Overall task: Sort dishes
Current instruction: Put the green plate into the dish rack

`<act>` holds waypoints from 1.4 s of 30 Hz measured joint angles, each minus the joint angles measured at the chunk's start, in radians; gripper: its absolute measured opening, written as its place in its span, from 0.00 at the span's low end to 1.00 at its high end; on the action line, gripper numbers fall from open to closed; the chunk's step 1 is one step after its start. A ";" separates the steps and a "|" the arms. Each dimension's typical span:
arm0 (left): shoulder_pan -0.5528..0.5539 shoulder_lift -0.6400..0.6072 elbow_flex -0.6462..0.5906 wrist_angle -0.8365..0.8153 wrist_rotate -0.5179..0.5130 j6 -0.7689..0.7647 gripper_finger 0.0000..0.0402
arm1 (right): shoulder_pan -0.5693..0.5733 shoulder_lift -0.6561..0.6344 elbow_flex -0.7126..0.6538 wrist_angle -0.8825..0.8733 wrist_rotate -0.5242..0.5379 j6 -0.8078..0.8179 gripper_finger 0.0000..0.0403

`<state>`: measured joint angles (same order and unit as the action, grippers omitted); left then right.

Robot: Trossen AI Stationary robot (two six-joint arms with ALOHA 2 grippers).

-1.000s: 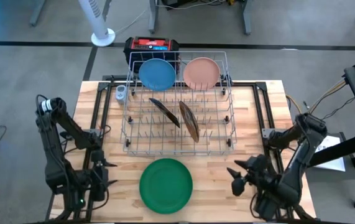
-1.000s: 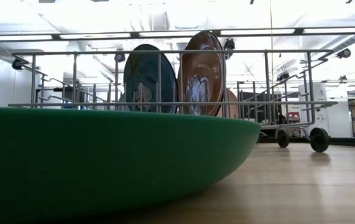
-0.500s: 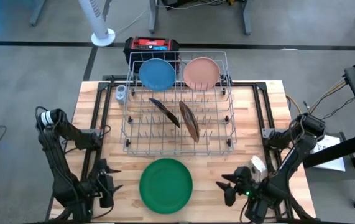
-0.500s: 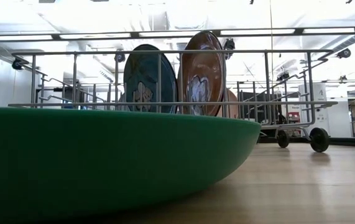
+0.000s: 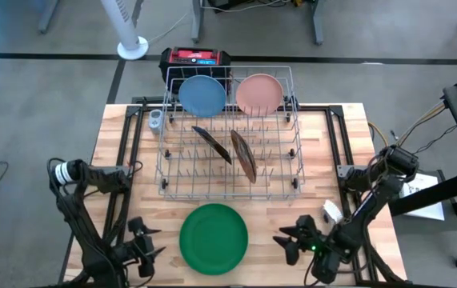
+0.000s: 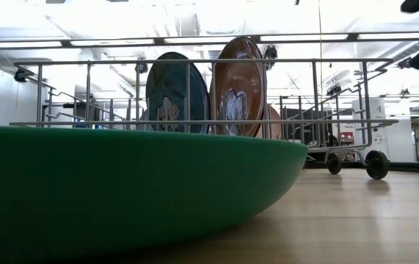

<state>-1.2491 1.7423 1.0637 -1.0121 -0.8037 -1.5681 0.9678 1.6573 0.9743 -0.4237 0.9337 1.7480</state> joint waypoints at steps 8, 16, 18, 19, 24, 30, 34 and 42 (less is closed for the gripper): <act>0.009 0.114 0.053 0.030 -0.002 -0.050 0.66 | -0.029 0.047 -0.012 0.085 0.001 -0.049 0.56; 0.037 0.233 0.153 0.022 -0.003 -0.047 0.66 | -0.062 0.155 0.006 0.181 -0.021 -0.046 0.58; 0.043 0.263 0.181 0.016 -0.004 -0.047 0.66 | -0.071 0.181 0.013 0.232 -0.021 -0.067 0.58; 0.047 0.278 0.193 0.010 -0.003 -0.047 0.66 | -0.077 0.194 0.017 0.248 -0.021 -0.077 0.58; 0.061 0.333 0.242 -0.021 -0.003 -0.051 0.66 | -0.104 0.255 0.051 0.298 -0.027 -0.108 0.58; 0.069 0.345 0.241 -0.036 -0.002 -0.072 0.66 | -0.141 0.326 0.110 0.301 -0.069 -0.110 0.62; 0.069 0.345 0.236 -0.043 -0.001 -0.074 0.66 | -0.165 0.360 0.150 0.301 -0.086 -0.130 0.65; 0.078 0.345 0.232 -0.044 -0.001 -0.074 0.66 | -0.219 0.380 0.186 0.307 -0.162 -0.155 0.69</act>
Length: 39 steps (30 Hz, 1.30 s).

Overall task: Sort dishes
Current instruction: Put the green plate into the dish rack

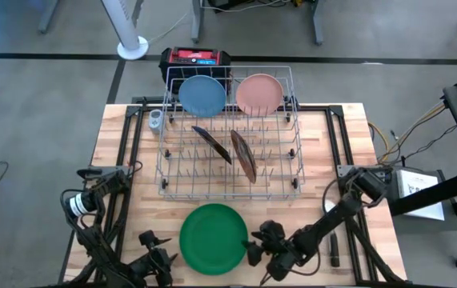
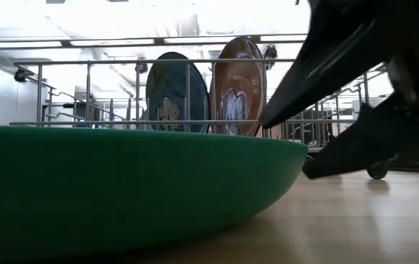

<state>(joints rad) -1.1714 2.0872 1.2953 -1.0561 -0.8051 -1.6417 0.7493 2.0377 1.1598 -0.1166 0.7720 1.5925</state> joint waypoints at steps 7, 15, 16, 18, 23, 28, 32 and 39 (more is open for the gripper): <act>0.001 0.000 -0.002 0.001 0.000 0.000 0.66 | -0.032 0.002 0.000 0.002 -0.047 -0.031 0.67; 0.018 -0.001 -0.002 0.000 -0.074 0.009 0.66 | -0.046 0.002 -0.001 0.002 -0.059 -0.058 0.62; 0.022 -0.001 -0.002 0.000 -0.076 0.011 0.66 | -0.049 0.001 -0.001 0.002 -0.066 -0.060 0.61; 0.029 -0.001 -0.002 0.000 -0.076 0.020 0.66 | -0.056 0.002 -0.001 0.002 -0.086 -0.064 0.59; 0.037 -0.001 -0.002 0.000 -0.076 0.036 0.66 | -0.075 0.001 -0.001 0.002 -0.123 -0.093 0.53; 0.040 -0.001 -0.002 0.003 -0.076 0.035 0.66 | -0.094 0.001 -0.001 0.001 -0.153 -0.112 0.44; 0.041 -0.001 -0.002 0.008 -0.075 0.035 0.66 | -0.097 0.001 -0.002 -0.004 -0.169 -0.135 0.32; 0.041 -0.002 -0.001 0.010 -0.075 0.033 0.66 | -0.096 0.001 -0.002 -0.011 -0.163 -0.164 0.05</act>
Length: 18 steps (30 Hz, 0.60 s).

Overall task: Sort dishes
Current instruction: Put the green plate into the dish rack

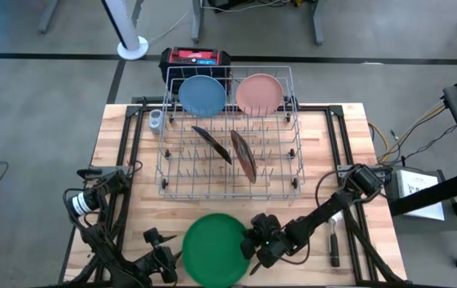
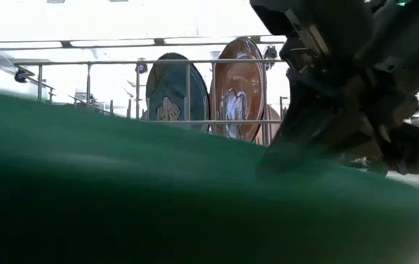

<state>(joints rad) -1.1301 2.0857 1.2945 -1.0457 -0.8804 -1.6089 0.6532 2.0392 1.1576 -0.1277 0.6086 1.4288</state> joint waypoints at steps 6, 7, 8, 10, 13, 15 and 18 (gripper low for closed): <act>0.000 -0.007 0.014 -0.009 0.000 0.000 0.66 | -0.001 -0.003 0.000 -0.001 0.008 -0.010 0.03; 0.000 -0.007 0.023 -0.020 0.000 0.000 0.66 | -0.001 -0.003 0.000 0.000 0.008 -0.011 0.02; 0.000 -0.007 0.032 -0.033 0.000 0.001 0.66 | 0.000 -0.004 0.000 0.001 0.008 -0.013 0.01; 0.000 -0.007 0.060 -0.070 0.002 0.003 0.66 | 0.002 -0.011 0.000 -0.001 0.013 -0.023 0.01; -0.003 -0.007 0.117 -0.151 0.002 0.003 0.66 | 0.008 -0.036 0.000 -0.007 0.029 -0.049 0.01; -0.008 -0.007 0.162 -0.212 0.002 0.003 0.66 | 0.014 -0.061 0.000 -0.016 0.032 -0.074 0.00; -0.024 -0.007 0.231 -0.297 -0.032 0.004 0.65 | 0.031 -0.105 -0.001 -0.039 0.038 -0.110 0.00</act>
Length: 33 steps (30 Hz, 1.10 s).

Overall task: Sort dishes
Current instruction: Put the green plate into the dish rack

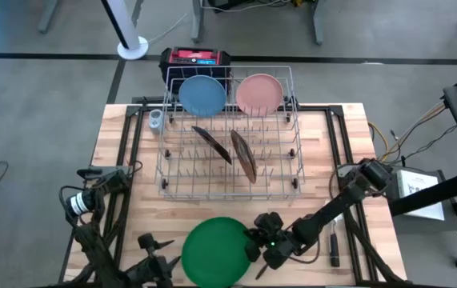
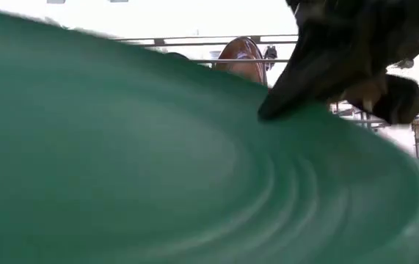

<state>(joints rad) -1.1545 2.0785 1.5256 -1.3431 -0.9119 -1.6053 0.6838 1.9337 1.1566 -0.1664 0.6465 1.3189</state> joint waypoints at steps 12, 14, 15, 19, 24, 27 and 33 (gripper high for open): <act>-0.069 -0.001 0.174 -0.228 -0.390 0.084 0.56 | 0.119 -0.245 0.000 -0.160 0.150 -0.089 0.00; -0.064 -0.001 0.181 -0.228 -0.398 0.139 0.55 | 0.133 -0.286 0.000 -0.185 0.220 -0.093 0.00; -0.062 -0.001 0.182 -0.228 -0.408 0.155 0.54 | 0.135 -0.307 0.000 -0.199 0.253 -0.098 0.00; -0.054 -0.002 0.181 -0.228 -0.415 0.183 0.53 | 0.146 -0.371 0.000 -0.204 0.315 -0.155 0.00; -0.052 -0.002 0.175 -0.228 -0.415 0.192 0.53 | 0.144 -0.435 0.000 -0.205 0.385 -0.241 0.00; -0.050 -0.002 0.174 -0.228 -0.417 0.233 0.53 | 0.144 -0.477 0.000 -0.205 0.460 -0.295 0.00; -0.031 -0.002 0.174 -0.228 -0.438 0.330 0.53 | 0.143 -0.567 0.000 -0.204 0.616 -0.415 0.00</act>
<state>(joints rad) -1.1858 2.0766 1.7000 -1.5711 -1.3499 -1.2754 0.8272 1.3668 1.1568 -0.3706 1.2625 0.9041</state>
